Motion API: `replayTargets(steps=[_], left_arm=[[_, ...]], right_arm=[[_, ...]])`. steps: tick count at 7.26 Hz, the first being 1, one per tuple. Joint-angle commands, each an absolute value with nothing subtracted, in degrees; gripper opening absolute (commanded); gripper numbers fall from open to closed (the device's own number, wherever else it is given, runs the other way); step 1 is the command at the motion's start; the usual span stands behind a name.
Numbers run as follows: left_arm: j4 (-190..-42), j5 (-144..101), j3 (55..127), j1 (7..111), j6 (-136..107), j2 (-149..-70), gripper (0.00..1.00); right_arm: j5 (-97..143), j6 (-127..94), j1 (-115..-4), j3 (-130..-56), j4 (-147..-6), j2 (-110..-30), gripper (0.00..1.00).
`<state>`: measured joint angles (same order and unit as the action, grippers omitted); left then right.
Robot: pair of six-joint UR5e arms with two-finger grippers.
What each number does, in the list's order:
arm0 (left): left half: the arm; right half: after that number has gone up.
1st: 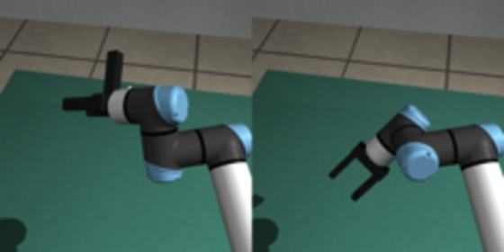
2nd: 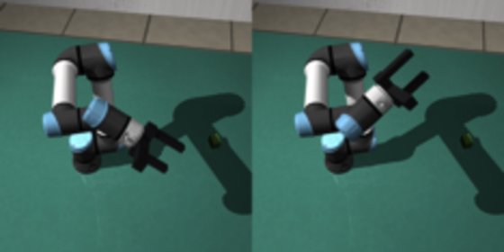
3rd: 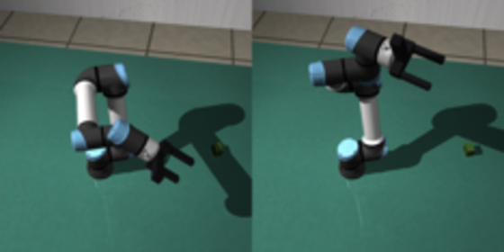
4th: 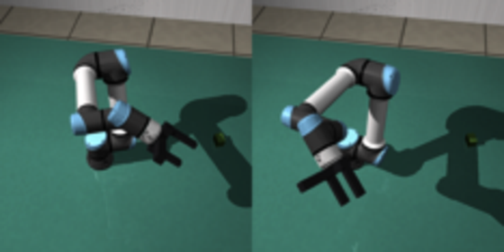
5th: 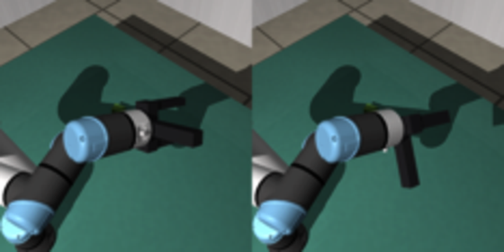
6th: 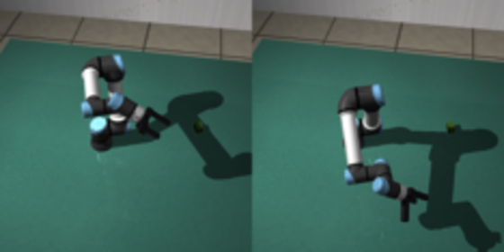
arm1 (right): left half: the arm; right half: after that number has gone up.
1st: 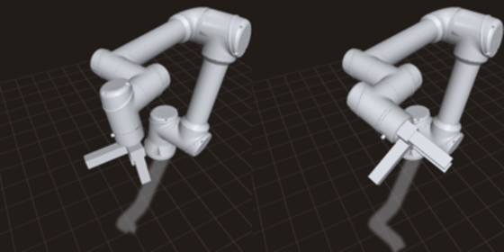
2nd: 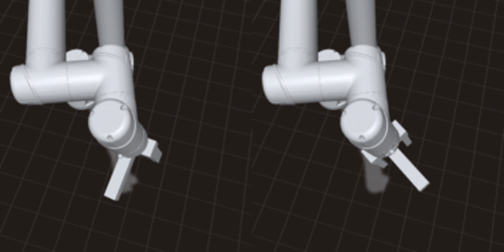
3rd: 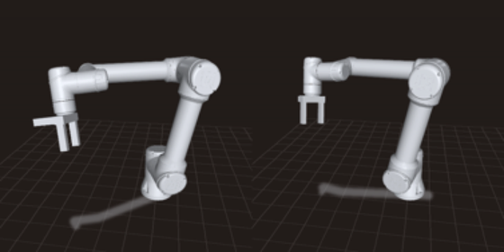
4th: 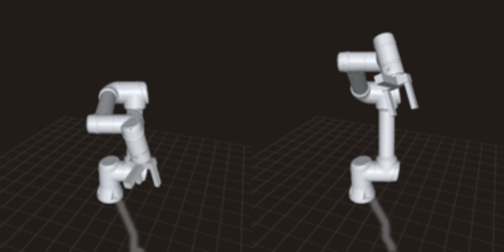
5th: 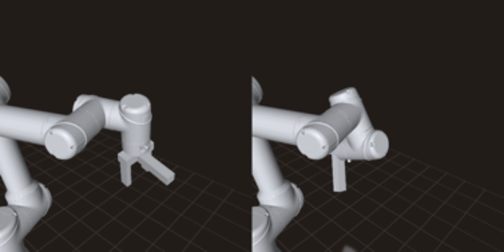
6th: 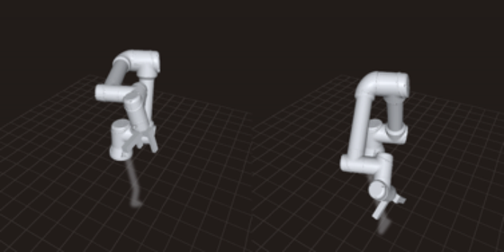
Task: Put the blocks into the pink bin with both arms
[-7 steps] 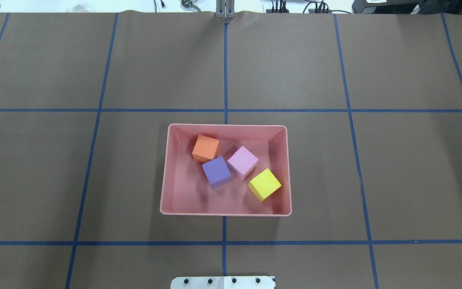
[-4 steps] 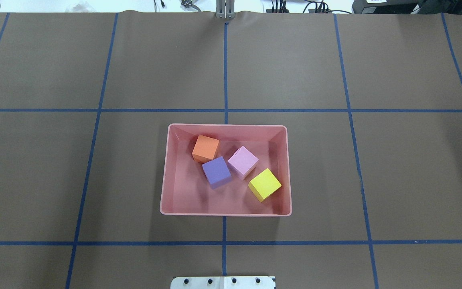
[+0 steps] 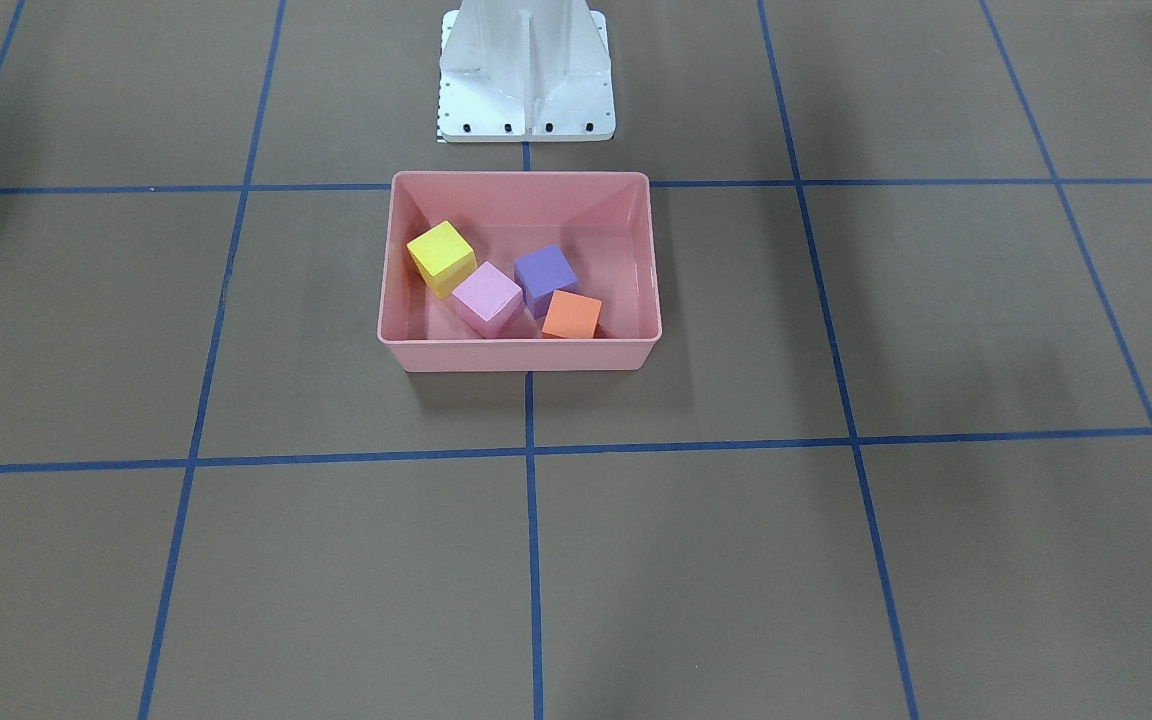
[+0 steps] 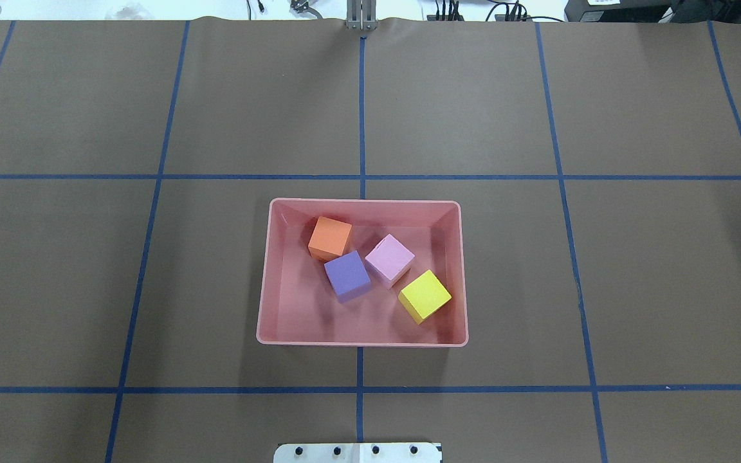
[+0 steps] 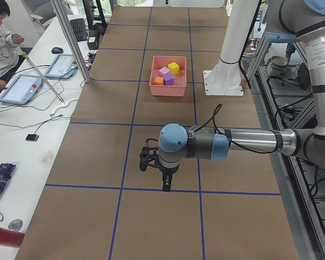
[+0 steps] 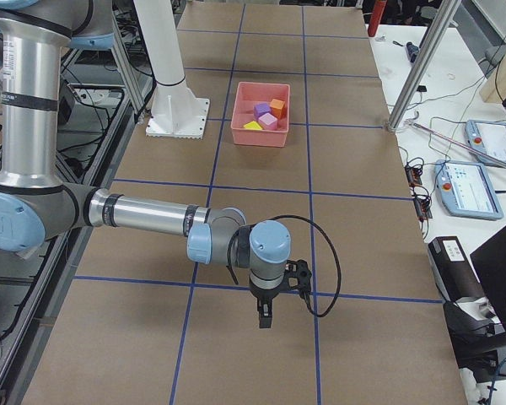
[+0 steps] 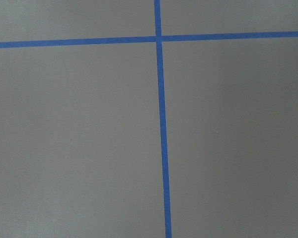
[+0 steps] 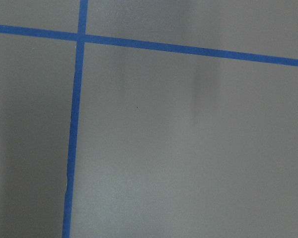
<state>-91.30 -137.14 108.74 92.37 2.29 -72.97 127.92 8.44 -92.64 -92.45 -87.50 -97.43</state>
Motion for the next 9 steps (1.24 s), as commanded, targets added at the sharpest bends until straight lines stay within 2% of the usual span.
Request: replayTargets(steps=[1, 9], left_arm=[[-91.23, -137.20, 108.72, 92.37, 2.29, -72.69, 1.00], [-91.23, -137.11, 108.28, 92.37, 2.29, -72.60, 1.00]], right_arm=[[128.14, 7.74, -92.64, -92.72, -87.10, -97.38, 0.99], [128.14, 7.65, -92.64, -93.69, -87.10, -97.56, 0.99]])
